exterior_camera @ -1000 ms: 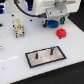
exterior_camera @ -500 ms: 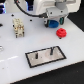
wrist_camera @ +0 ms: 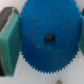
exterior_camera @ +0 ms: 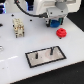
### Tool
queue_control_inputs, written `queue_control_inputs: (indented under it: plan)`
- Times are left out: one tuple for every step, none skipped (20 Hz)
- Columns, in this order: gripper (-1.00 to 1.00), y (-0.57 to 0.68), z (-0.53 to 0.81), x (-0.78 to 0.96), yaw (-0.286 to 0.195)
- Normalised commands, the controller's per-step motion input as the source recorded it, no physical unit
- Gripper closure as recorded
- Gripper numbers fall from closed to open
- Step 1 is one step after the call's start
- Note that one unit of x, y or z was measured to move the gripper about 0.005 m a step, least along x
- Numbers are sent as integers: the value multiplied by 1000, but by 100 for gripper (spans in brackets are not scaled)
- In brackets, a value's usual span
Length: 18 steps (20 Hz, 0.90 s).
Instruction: Insert the blue gear onto the right peg, followed by the red gear
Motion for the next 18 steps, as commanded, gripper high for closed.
queue_control_inputs:
  plan:
    - [100, -18, 583, 474, 0]
    - [100, -61, 590, 517, 0]
    - [100, -79, 580, 516, 0]
    - [100, -103, 569, 529, 0]
    - [100, -105, 560, 530, 0]
    - [100, -100, 519, 586, 0]
    - [100, -120, 516, 637, 0]
    - [100, -122, 511, 671, 0]
    - [100, -118, 519, 702, 0]
    - [100, -127, 505, 726, 0]
    - [100, -137, 499, 741, 0]
    - [100, -139, 494, 752, 0]
    - [100, -125, 487, 766, 0]
    - [100, -108, 484, 775, 0]
    - [100, -120, 481, 785, 0]
    - [100, -88, 508, 780, 0]
    - [100, -130, 463, 793, 0]
    - [100, -142, 459, 800, 0]
